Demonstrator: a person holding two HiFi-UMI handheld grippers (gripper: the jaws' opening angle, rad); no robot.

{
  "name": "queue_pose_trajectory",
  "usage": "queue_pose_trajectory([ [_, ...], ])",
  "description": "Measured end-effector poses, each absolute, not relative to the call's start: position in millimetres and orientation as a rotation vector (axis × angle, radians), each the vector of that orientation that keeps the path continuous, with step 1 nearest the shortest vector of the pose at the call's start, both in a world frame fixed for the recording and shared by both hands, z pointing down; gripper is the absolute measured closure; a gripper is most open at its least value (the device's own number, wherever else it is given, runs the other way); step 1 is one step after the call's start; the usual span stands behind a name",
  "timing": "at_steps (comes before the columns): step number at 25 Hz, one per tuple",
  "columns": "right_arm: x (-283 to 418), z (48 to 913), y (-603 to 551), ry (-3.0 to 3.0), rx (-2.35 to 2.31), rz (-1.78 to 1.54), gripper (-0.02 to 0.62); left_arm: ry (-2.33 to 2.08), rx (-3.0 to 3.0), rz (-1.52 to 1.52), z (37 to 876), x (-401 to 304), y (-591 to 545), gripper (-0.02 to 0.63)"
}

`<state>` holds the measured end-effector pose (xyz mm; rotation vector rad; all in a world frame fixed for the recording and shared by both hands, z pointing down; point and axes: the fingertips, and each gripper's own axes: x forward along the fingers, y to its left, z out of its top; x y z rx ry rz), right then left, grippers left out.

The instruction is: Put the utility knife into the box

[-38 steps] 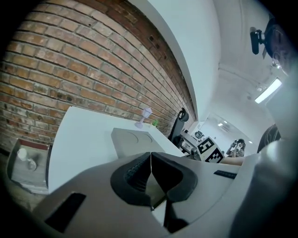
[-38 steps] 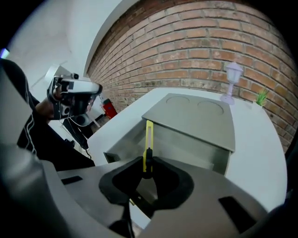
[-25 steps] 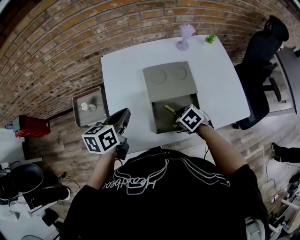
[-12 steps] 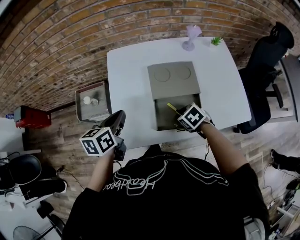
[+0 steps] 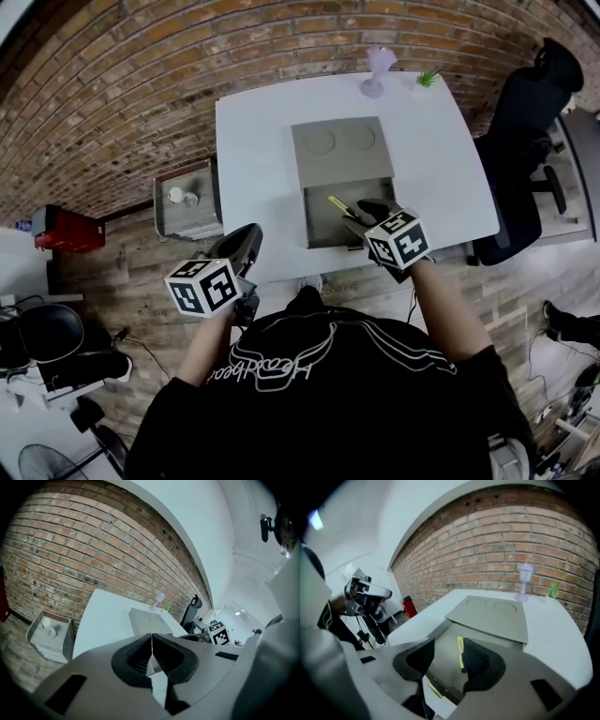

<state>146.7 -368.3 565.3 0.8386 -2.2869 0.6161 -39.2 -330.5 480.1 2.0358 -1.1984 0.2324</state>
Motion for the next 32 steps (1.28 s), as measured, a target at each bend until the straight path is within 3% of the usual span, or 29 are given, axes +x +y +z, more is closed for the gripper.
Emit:
queue_pose_trajectory([
  [7, 136, 503, -313, -2.557, 0.841, 0.698, 0.461, -1.136, 2.164, 0.239, 448, 6, -294, 0.574],
  [13, 144, 451, -269, -2.765, 0.861, 0.721, 0.593, -1.094, 2.266, 0.239, 423, 34, -253, 0.574],
  [32, 174, 377, -191, -2.954, 0.886, 0.504, 0.594, -1.064, 2.389, 0.142, 383, 62, -186, 0.574],
])
